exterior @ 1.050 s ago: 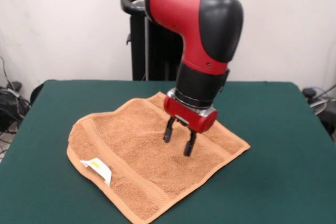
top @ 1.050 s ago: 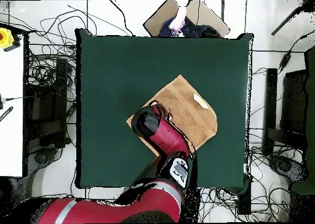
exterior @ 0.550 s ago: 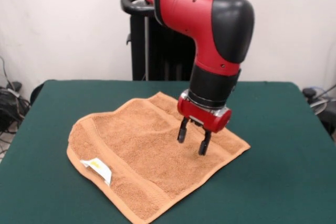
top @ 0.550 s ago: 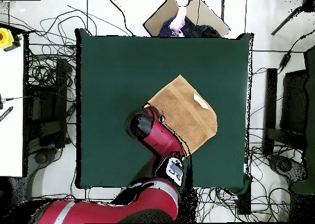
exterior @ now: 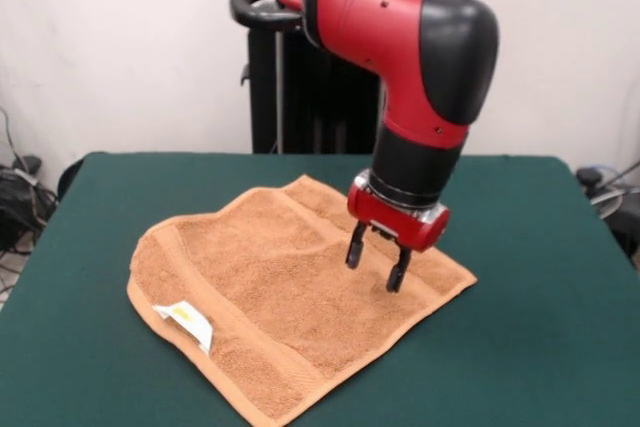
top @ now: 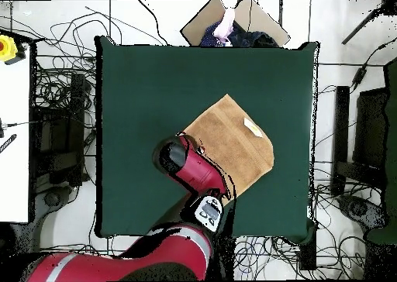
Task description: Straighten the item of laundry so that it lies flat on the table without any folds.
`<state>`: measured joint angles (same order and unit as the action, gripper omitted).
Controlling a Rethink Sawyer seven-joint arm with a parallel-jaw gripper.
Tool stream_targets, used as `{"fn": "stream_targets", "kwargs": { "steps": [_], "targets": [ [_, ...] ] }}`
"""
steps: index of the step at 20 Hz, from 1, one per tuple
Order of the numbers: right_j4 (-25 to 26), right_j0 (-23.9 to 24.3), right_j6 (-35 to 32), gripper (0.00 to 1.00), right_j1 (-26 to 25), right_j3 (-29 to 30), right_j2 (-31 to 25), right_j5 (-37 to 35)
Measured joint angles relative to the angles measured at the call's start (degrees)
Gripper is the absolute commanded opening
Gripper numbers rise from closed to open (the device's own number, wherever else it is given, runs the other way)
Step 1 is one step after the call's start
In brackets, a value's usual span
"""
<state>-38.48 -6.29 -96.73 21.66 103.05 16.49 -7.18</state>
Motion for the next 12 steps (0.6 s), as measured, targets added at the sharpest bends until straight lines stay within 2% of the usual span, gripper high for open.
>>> {"fn": "stream_targets", "kwargs": {
  "steps": [8, 12],
  "targets": [
    [0.0, 0.5, 0.0, 1.0, -1.6, -2.1, 1.4, -2.2],
    [0.5, 2.5, 0.0, 1.0, -1.9, -2.1, 1.1, -2.2]
  ]
}}
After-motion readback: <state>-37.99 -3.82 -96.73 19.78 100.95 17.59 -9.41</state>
